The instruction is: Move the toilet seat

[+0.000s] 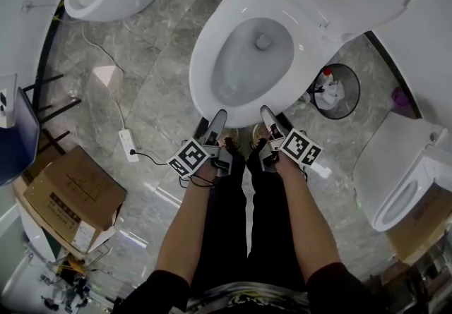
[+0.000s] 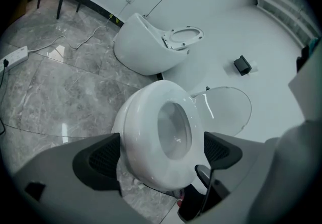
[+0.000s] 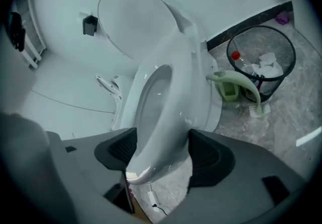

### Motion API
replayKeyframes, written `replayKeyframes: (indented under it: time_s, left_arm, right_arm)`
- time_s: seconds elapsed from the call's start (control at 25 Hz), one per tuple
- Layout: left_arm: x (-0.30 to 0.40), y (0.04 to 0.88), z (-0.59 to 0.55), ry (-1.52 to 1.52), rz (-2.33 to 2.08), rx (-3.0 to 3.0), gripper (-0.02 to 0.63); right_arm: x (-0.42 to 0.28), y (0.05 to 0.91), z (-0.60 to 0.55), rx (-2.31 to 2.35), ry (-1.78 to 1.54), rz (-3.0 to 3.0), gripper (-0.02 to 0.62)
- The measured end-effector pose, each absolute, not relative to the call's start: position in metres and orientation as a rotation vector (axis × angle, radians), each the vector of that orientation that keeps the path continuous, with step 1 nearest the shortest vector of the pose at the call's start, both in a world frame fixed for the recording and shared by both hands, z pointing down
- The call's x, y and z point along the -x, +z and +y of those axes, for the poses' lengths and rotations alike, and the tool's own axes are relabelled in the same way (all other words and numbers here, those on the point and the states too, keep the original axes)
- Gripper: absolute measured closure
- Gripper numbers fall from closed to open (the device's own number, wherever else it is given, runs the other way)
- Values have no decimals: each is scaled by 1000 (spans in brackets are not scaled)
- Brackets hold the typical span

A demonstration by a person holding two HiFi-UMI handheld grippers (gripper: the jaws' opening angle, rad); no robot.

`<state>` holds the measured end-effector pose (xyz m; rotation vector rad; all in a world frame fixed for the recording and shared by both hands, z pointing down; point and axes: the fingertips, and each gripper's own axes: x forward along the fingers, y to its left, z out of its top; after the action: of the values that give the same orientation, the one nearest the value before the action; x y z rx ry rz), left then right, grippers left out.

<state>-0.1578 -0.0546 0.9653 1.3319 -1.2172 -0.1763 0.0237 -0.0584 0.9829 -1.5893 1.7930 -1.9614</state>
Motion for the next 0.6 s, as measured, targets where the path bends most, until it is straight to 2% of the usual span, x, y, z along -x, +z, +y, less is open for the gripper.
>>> replayKeyframes:
  time_s: [0.08,0.12,0.16,0.2,0.36,0.6]
  left_arm:
    - [163,970,-51,-159,-1241,-1292,109]
    - [166,974,-48,-156,-1256,-1258,172]
    - [170,977,-44,-161,-1269,-1219,301]
    - [173,979,-41,-176,-1278,-1182,360]
    - [178,979,-36,-209,-1284,-1136,442]
    - [177,966,-38,-220,-1267,-1144,446]
  right_arm:
    - [-29,988,-55,1605,-1990,1748,341]
    - [-31,989,-54,1603,-2000,1727,362]
    - [-32,989,-53,1602,-2008,1714,377]
    - [-33,989,-52,1601,-2013,1708,392]
    - [-35,984,-51,1577,-2026,1682,411]
    - [-36,974,-51,1546,-2040,1649,416]
